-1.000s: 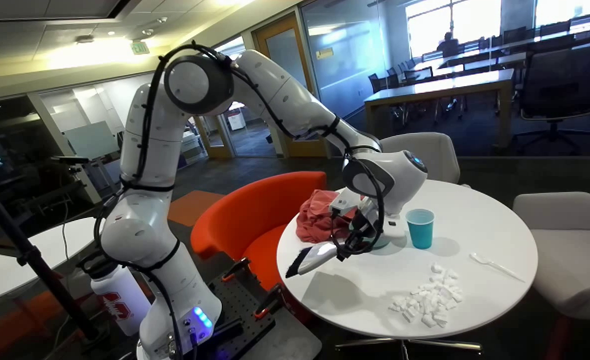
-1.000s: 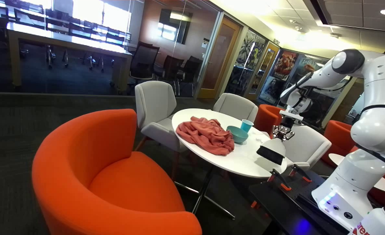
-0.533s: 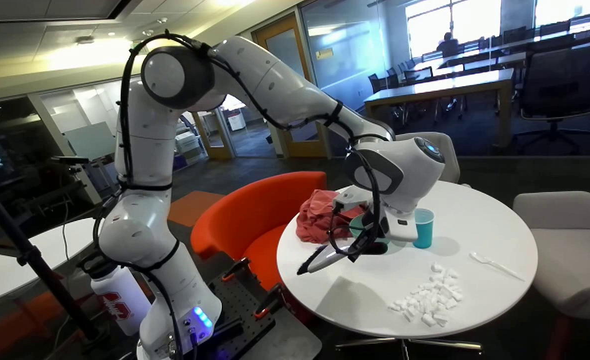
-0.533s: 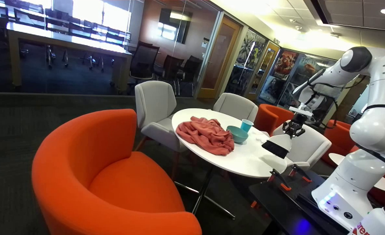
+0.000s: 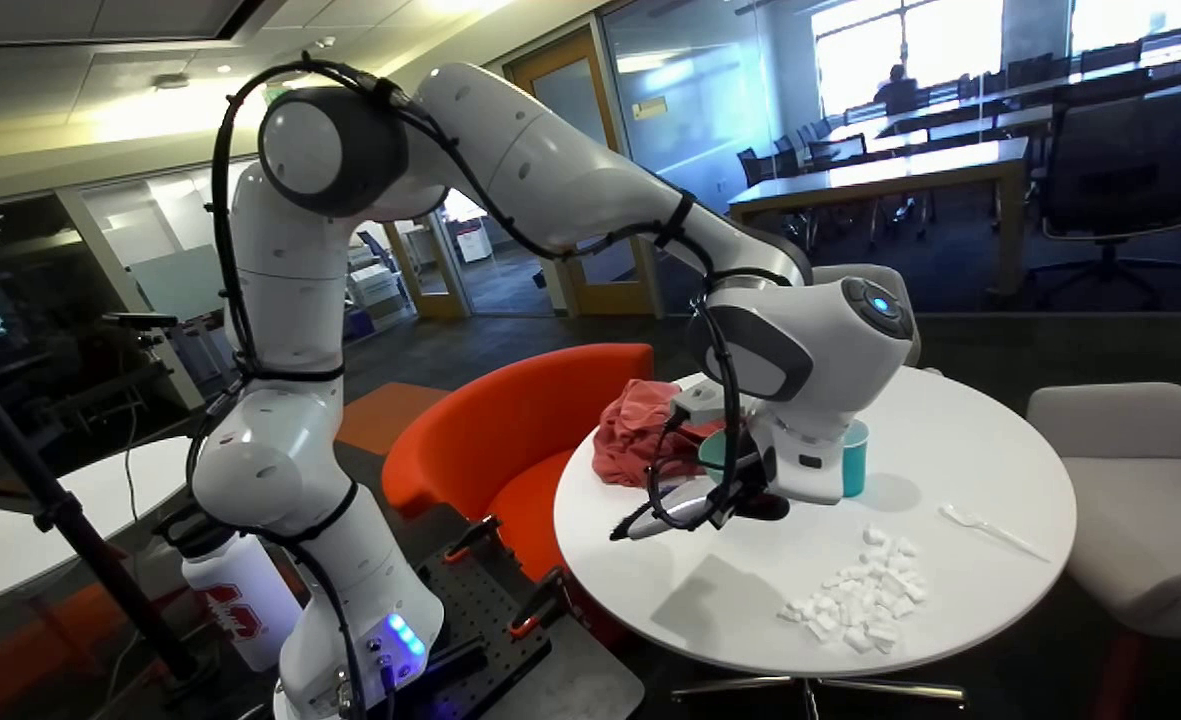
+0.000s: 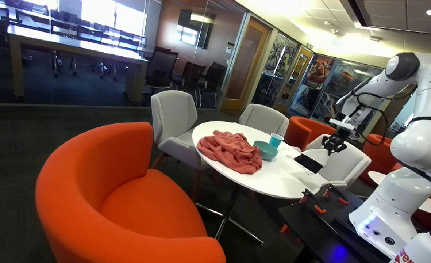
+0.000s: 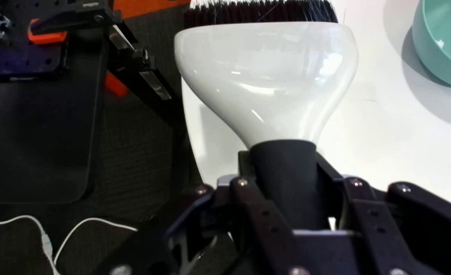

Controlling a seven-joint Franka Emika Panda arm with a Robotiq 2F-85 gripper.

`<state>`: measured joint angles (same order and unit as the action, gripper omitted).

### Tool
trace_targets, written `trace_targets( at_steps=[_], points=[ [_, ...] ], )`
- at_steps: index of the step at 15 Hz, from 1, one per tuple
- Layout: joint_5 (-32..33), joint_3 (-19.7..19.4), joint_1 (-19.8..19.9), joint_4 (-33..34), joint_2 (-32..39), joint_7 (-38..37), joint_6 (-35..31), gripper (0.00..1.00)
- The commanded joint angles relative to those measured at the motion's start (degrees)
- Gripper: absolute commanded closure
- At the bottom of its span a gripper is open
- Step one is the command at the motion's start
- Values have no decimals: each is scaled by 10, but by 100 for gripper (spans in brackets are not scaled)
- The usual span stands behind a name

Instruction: Sweep the white things on the table to the left

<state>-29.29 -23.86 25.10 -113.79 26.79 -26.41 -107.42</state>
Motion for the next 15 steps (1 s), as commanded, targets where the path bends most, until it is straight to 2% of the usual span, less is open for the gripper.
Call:
trace_targets(
  at_steps=[1, 5, 10, 15],
  points=[
    [-29, 9, 11, 11, 6, -22, -6, 86],
    [-124, 2, 36, 38, 19, -63, -15, 86],
    [-182, -24, 65, 56, 17, -123, -40, 86],
    [-264, -28, 94, 60, 18, -158, -110, 86]
  ],
)
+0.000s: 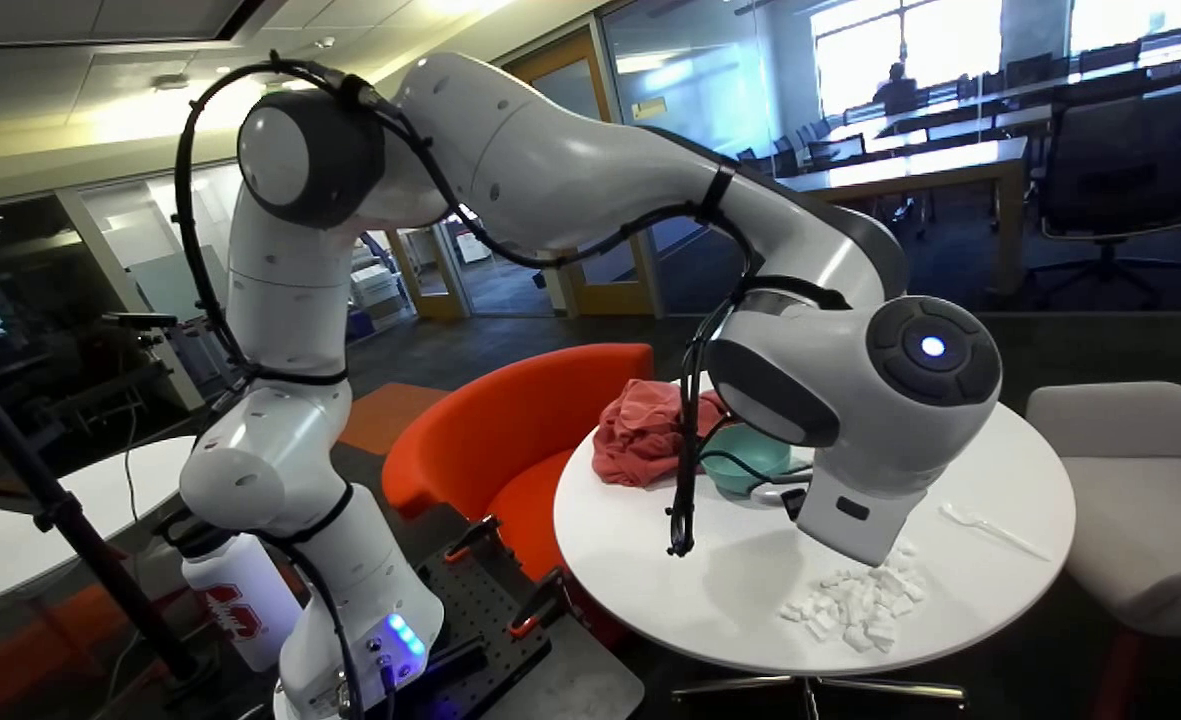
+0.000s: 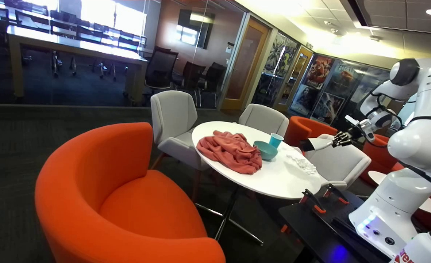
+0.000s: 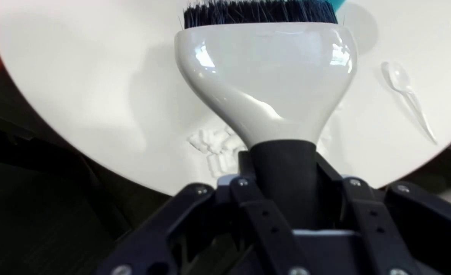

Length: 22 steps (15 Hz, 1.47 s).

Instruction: Sweep the white things on the table to the left

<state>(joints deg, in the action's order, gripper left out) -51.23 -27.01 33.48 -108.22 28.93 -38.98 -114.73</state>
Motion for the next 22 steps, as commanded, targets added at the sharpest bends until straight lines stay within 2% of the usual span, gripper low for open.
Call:
trace_targets(
  at_steps=[1, 2, 6, 7, 8, 9, 17, 18, 19, 22],
  points=[
    [-13, 5, 10, 1, -1, -9, -16, 86],
    [-14, 5, 13, 1, 0, -9, -21, 61],
    [-13, 8, 14, 1, 6, -9, -21, 61],
    [-13, 8, 13, 1, 6, -9, -21, 86],
    [-63, 15, 18, 2, 6, -27, -47, 86],
    [-72, 10, 19, 10, 12, -61, -48, 86],
    [-228, 18, 25, -12, -1, -119, -183, 86],
    [-191, 13, 27, 3, 17, -101, -161, 86],
    [-193, 13, 27, 3, 17, -101, -164, 61],
    [-189, 13, 27, 3, 22, -101, -165, 61]
  ],
)
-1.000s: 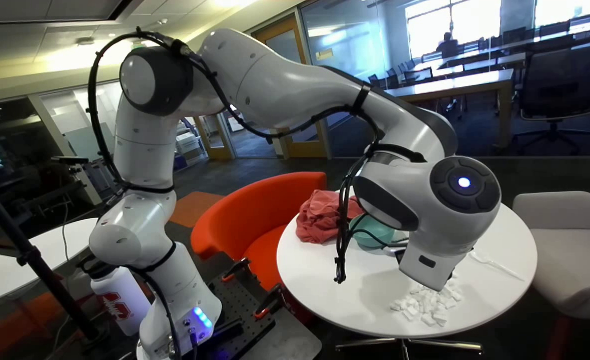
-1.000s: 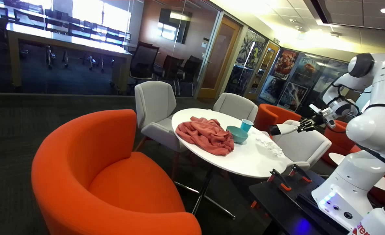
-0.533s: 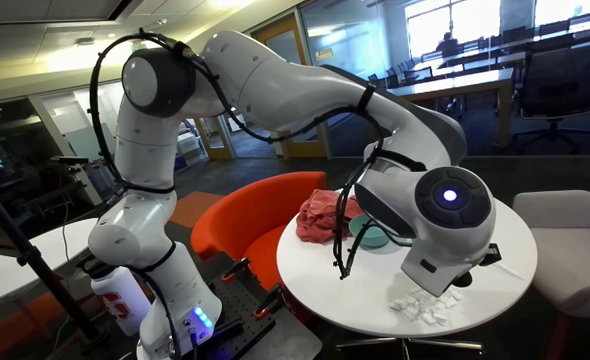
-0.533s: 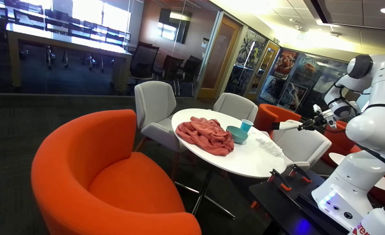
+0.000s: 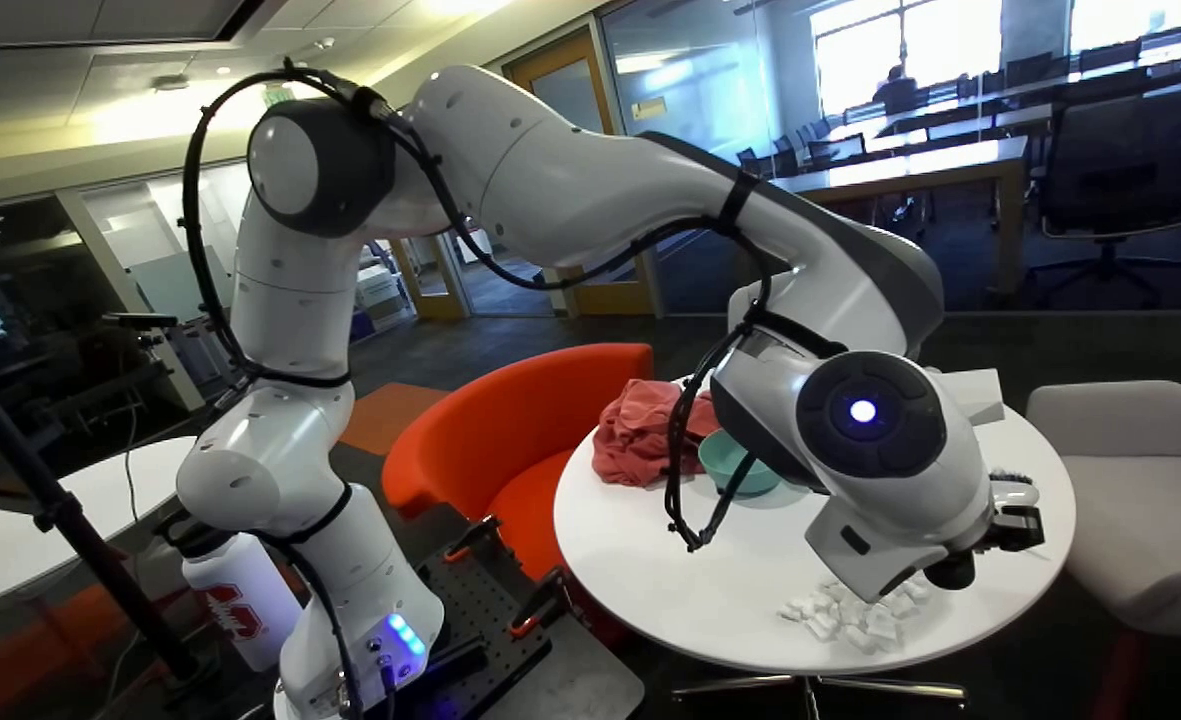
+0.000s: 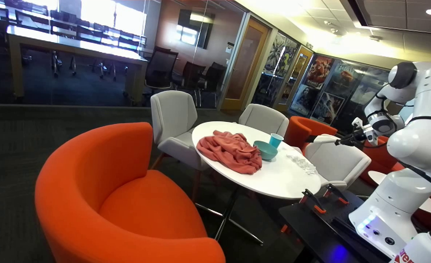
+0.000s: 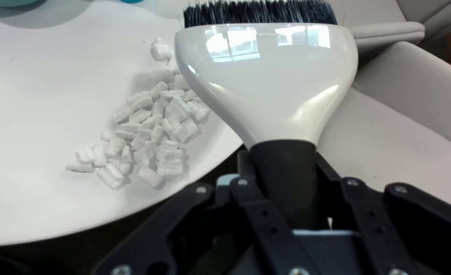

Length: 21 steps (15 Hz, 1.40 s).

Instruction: Sweep the white things on the table to the left

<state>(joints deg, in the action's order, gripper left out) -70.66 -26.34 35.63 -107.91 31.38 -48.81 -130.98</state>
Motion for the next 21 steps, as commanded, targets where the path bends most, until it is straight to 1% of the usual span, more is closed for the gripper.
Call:
trace_targets(
  at_steps=[1, 4, 7, 8, 12, 13, 16, 17, 18, 19, 21],
  points=[
    [5, 7, 6, 0, -2, -3, -2, 86],
    [-68, 12, -8, -24, -8, -21, -102, 86],
    [-137, 24, -16, -54, -23, -27, -180, 86],
    [-166, 31, -14, -60, -27, -27, -192, 86],
    [-311, 53, -11, -89, -41, -1, -192, 86],
    [-348, 55, -15, -98, -43, -3, -197, 86],
    [-494, 55, -33, -123, -53, 47, -233, 86],
    [-528, 53, -43, -136, -61, 68, -242, 86],
    [-542, 52, -52, -153, -72, 88, -240, 86],
    [-504, 52, -34, -111, -24, 59, -225, 61],
    [-522, 51, -46, -130, -35, 70, -228, 61]
  ],
)
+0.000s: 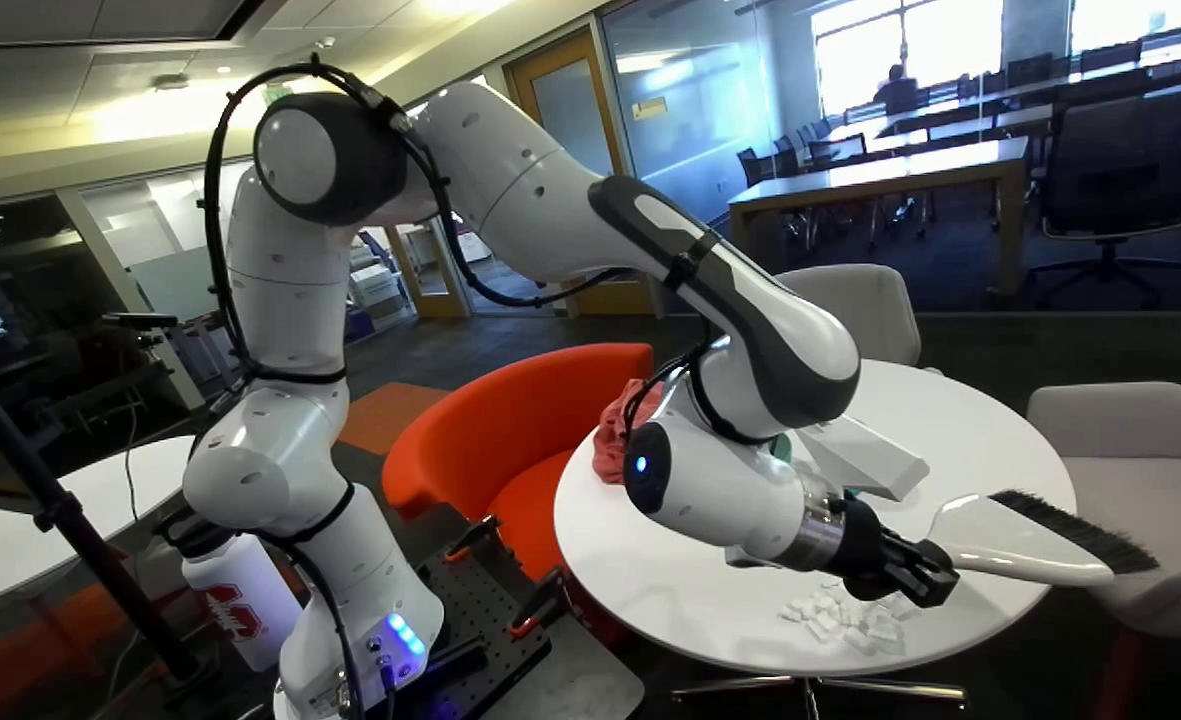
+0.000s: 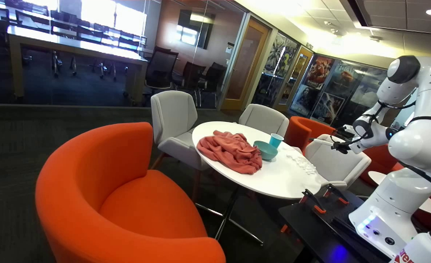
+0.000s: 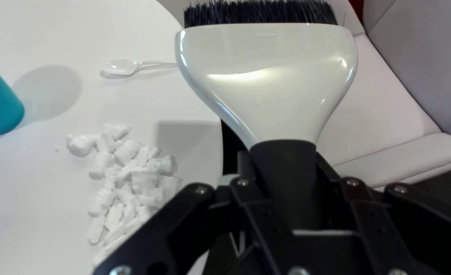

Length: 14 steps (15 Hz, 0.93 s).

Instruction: Sweep the white things on the table to the left

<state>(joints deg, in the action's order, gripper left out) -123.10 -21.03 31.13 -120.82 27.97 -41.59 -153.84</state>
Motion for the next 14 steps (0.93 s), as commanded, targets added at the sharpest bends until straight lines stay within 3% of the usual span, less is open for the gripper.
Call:
trace_targets(
  at_steps=[1, 2, 3, 7, 14],
  points=[
    [3, -2, -4, -6, -5, -3, 0, 61],
    [2, -3, -6, -8, -8, -3, 0, 61],
    [2, -3, -6, -8, -10, -3, 0, 86],
    [10, 19, -1, -19, 0, -128, -17, 86],
    [40, 38, -25, -62, -19, -311, -66, 86]
  ],
)
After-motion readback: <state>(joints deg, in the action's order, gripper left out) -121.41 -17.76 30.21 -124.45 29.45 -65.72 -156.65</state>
